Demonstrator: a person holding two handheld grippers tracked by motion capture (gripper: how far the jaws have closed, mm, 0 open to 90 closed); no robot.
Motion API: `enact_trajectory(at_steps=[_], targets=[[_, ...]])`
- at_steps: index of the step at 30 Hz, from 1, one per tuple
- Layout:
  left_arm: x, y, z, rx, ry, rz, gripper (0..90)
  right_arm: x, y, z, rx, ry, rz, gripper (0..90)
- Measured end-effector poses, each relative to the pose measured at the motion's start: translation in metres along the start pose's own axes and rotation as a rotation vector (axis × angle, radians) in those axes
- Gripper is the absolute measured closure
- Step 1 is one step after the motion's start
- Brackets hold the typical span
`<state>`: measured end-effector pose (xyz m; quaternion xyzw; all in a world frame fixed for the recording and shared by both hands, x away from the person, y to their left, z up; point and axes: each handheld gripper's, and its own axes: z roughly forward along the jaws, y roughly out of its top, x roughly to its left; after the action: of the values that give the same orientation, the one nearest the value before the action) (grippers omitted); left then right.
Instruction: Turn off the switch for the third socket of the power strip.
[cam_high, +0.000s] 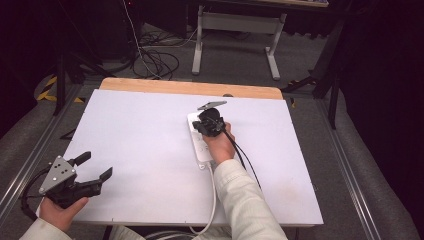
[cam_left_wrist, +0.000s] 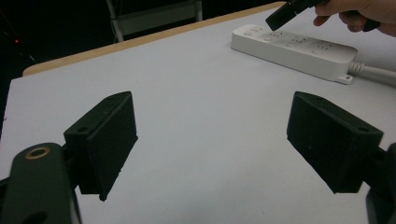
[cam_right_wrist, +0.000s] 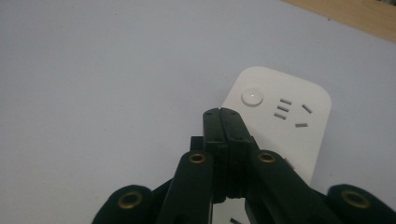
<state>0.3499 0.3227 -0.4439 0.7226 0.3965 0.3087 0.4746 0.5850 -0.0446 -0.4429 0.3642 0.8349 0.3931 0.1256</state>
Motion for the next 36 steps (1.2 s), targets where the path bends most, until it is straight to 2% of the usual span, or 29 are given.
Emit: enact_trajectory(at_steps=[2, 7, 10, 17, 27, 29, 33, 36], targets=[[0.0, 0.0, 0.0, 0.0, 0.0, 0.0, 16.3, -0.002, 0.0, 0.001, -0.003, 0.007, 0.019, 90.0], [0.0, 0.0, 0.0, -0.001, 0.0, 0.0, 16.2, 0.0, 0.0, 0.002, -0.008, -0.035, -0.011, 90.0], [0.0, 0.0, 0.0, 0.0, 0.0, 0.0, 16.3, 0.001, 0.0, 0.004, -0.009, -0.028, -0.012, 90.0], [0.0, 0.0, 0.0, 0.0, -0.001, 0.0, 16.3, 0.002, -0.002, 0.012, 0.031, -0.051, -0.028, 90.0], [0.0, 0.0, 0.0, 0.001, -0.003, -0.001, 16.3, 0.001, -0.003, 0.014, 0.052, -0.094, -0.068, 90.0], [0.0, 0.0, 0.0, 0.002, -0.003, -0.001, 16.3, -0.001, -0.003, 0.014, 0.049, -0.082, -0.05, 90.0], [0.0, 0.0, 0.001, 0.003, -0.003, -0.002, 16.3, 0.001, -0.003, 0.015, 0.05, -0.094, -0.067, 90.0], [0.0, 0.0, 0.001, 0.004, -0.003, -0.002, 16.3, 0.003, -0.002, 0.016, 0.042, -0.084, -0.067, 90.0]])
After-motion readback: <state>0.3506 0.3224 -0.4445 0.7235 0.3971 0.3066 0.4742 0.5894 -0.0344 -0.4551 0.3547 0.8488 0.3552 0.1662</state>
